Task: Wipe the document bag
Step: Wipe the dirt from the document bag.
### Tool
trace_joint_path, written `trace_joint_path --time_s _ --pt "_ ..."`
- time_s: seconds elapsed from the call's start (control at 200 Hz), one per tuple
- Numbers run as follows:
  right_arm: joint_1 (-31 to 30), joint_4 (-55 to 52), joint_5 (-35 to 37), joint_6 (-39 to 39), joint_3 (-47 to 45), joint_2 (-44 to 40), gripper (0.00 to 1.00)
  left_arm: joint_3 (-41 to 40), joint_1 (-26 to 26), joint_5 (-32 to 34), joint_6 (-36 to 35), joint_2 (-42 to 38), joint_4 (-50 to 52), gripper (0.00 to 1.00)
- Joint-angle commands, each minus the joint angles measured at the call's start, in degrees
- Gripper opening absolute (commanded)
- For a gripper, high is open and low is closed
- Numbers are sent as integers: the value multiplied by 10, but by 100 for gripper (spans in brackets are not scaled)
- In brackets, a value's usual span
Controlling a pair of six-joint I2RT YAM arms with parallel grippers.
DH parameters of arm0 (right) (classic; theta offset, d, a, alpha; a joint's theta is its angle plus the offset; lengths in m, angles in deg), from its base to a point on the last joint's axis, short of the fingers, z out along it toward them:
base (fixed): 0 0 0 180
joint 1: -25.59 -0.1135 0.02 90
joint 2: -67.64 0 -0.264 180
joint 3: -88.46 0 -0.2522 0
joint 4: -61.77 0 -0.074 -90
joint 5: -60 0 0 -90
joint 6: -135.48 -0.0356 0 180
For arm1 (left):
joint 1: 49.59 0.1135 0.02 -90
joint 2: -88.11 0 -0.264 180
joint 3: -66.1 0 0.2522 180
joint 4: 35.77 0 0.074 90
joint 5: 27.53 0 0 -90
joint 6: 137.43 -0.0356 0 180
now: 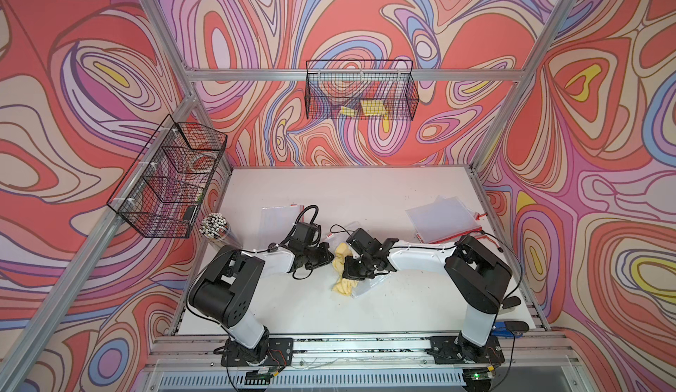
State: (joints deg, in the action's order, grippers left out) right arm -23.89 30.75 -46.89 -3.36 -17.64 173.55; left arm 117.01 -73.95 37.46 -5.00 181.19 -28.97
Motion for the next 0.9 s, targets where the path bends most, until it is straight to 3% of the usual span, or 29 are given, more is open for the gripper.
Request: trace_joint_path --time_s 0.0,0.341,0.461,0.656,0.896 --pt "3 -56 10 -19 -38 7 0 10 2 27 -8 2 30 0" --pt "120 -116 55 8 -165 -103 0 3 4 32 -10 -3 30 0" --pt "116 -107 44 1 -152 -109 0 4 4 31 -9 -2 28 0" --pt "38 -108 42 -6 -75 -59 0 6 4 29 -9 3 27 0" --pt "62 -92 33 13 -48 -15 0 7 5 18 -6 10 22 0"
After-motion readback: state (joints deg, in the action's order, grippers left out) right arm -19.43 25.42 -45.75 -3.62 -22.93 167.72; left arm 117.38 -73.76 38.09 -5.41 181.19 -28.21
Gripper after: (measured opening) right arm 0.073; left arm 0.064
